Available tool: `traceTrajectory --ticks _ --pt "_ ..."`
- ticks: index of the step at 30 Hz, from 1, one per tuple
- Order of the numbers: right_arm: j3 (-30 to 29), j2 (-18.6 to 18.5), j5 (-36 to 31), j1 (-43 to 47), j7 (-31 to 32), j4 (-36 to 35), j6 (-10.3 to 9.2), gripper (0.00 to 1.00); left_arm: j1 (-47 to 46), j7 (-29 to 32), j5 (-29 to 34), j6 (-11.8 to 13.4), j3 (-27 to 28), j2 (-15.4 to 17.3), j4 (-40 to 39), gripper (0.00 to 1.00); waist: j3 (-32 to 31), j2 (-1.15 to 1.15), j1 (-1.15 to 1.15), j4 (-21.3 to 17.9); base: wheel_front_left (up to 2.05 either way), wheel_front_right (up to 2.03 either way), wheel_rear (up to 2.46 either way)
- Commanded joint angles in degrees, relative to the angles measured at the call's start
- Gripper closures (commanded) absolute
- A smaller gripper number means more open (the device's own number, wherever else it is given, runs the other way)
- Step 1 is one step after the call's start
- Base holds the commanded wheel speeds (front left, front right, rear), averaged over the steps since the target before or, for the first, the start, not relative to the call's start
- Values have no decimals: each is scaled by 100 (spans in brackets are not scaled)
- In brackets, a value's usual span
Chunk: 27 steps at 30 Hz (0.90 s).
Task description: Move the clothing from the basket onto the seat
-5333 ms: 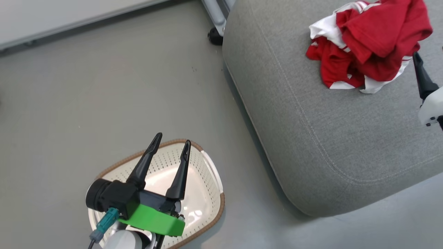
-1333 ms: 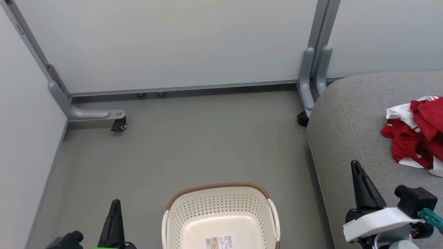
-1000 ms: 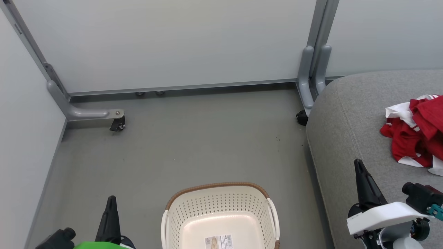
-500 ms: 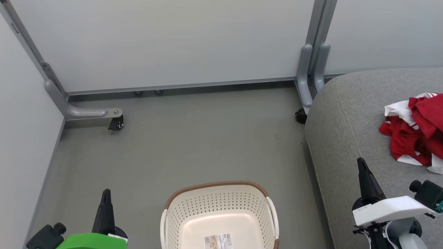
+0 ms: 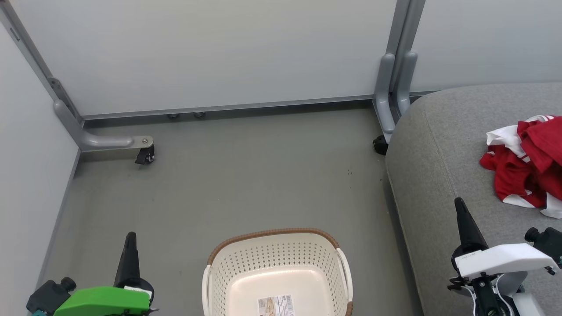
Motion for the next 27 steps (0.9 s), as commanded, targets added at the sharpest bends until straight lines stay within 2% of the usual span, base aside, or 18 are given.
traceTrajectory --ticks 1,27 --pt "-36 -2 179 -158 47 -27 -2 100 -176 37 -166 -20 52 67 -49 100 4 0 0 -3 0 0 0" --pt "-226 86 1687 -330 458 153 -2 100 -420 446 -1414 -27 240 70 3 100 68 0 0 -59 0 0 0"
